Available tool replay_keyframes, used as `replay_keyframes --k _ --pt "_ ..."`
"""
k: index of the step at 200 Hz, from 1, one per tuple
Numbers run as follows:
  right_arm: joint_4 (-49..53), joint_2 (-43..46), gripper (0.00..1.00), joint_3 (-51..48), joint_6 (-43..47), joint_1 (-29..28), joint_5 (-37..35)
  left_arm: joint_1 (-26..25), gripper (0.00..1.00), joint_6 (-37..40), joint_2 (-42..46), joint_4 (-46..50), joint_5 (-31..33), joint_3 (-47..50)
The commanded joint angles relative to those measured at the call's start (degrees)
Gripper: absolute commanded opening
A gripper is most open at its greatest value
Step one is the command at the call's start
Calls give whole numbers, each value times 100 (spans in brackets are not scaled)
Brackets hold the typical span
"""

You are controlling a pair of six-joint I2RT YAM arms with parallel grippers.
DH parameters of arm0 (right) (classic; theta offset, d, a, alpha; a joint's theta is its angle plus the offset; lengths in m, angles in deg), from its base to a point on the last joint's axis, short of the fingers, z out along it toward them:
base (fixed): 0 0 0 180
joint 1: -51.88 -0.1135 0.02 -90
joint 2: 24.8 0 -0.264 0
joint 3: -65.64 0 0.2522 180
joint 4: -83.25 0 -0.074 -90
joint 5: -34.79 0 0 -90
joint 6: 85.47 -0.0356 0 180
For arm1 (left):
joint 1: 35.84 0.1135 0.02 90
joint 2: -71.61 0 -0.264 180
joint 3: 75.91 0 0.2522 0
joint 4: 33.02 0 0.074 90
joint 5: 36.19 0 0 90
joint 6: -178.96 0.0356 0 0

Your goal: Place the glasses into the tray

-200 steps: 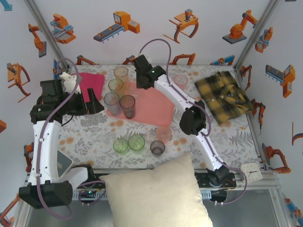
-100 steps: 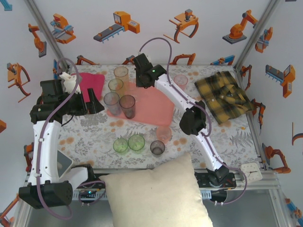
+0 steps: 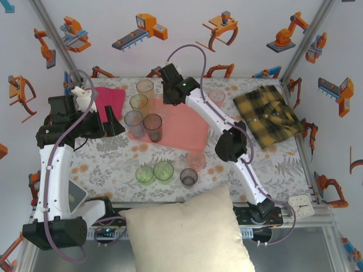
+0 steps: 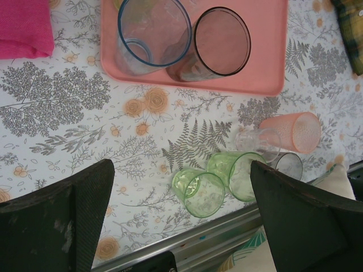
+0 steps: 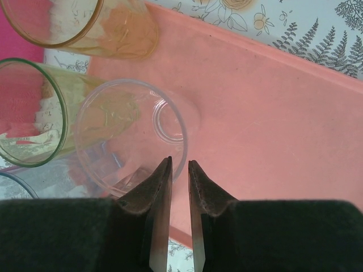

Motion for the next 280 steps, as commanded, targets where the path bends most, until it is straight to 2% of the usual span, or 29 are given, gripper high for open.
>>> replay_keyframes --k 1,98,153,206,236,280 --pt "90 -84 22 211 -18 -34 40 28 97 -69 38 -53 -114 -9" --pt "149 -82 19 210 -45 -43 173 28 97 -63 59 -53 -110 0" --pt "267 151 29 233 136 -42 -15 24 97 -40 60 -39 -53 -14" --pt "566 945 34 85 406 -42 -332 27 97 32 35 67 43 -128" --pt "652 1748 36 -588 518 -51 -505 18 97 94 24 123 130 -185" --pt "423 3225 37 -2397 525 -93 -686 8 97 115 24 182 128 -228"
